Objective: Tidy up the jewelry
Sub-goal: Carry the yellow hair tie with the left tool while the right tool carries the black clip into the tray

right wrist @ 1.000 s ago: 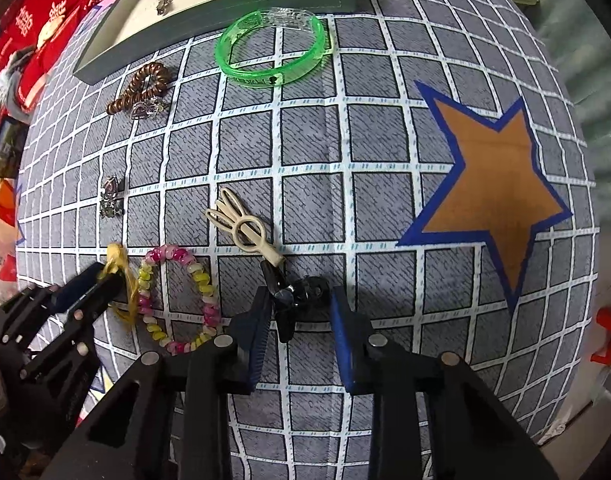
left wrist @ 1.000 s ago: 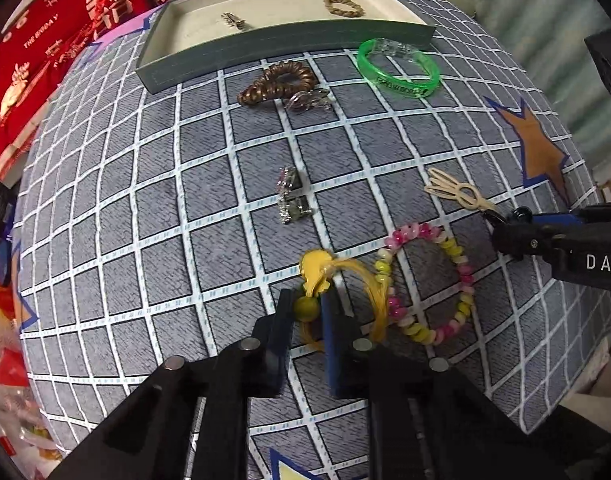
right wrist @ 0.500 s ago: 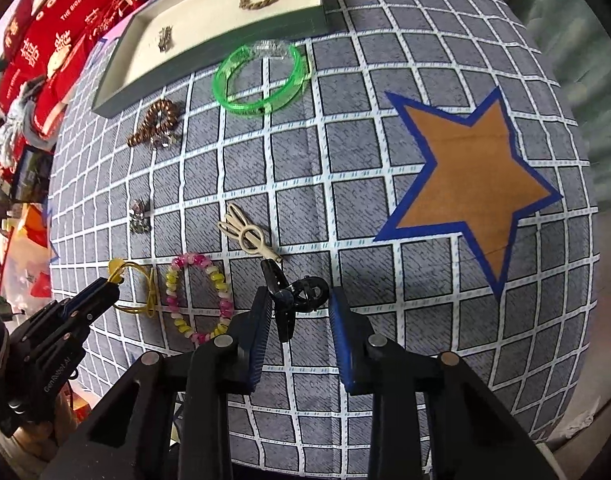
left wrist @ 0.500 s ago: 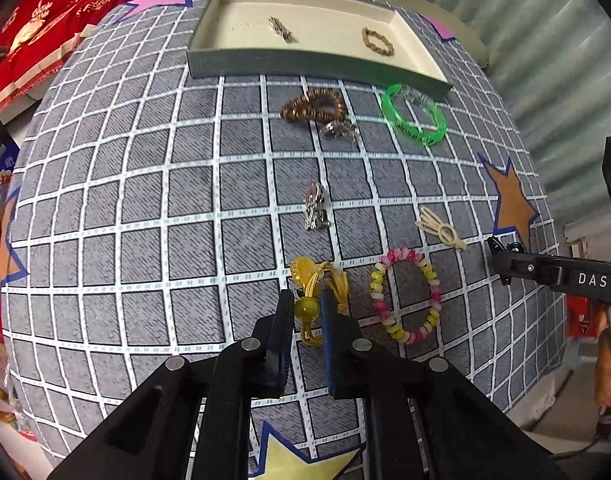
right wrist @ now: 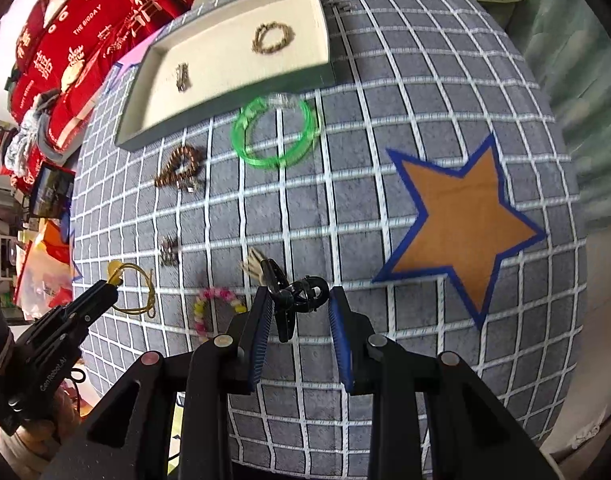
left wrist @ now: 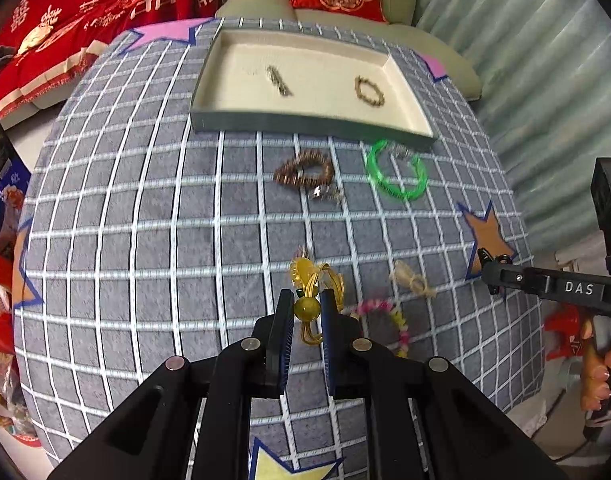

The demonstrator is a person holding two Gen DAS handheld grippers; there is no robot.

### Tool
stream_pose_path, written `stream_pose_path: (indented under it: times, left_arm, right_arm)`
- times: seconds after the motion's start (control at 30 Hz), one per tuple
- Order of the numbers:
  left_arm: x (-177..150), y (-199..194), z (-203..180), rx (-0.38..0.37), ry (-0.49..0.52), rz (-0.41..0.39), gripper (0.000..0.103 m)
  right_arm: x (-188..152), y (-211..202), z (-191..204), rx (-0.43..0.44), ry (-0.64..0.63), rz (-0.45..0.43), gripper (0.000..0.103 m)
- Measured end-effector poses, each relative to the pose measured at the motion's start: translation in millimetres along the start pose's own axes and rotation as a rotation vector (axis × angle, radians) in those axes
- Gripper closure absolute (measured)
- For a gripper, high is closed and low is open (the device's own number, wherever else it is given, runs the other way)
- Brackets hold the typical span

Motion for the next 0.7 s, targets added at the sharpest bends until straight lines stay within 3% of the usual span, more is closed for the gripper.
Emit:
stream_pose_path:
  times: [0.33,0.7]
  left_arm:
    - [57.1,-15.9,2.3,-0.039,-0.044,-0.077,0.08]
    - [128.6,-0.4,8.4,0.018,-0.073,-0.151,0.08]
  right_arm:
    - [58.0,-8.9,13.0,0.003,-0.067,-0.052,0.071]
    - [133.2,-4.8,25.5,0.033,-0.129,-0.087,0.071]
Point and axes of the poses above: each gripper's, at about its wrist camera, not at the fingertips, and y roughly the way its jaws point, z to its left, x to its top, the point moved 2 cm from there along y, roughly the way its jaws point, and after that the axes turned 13 degrees about x, right-handed, at the moved point
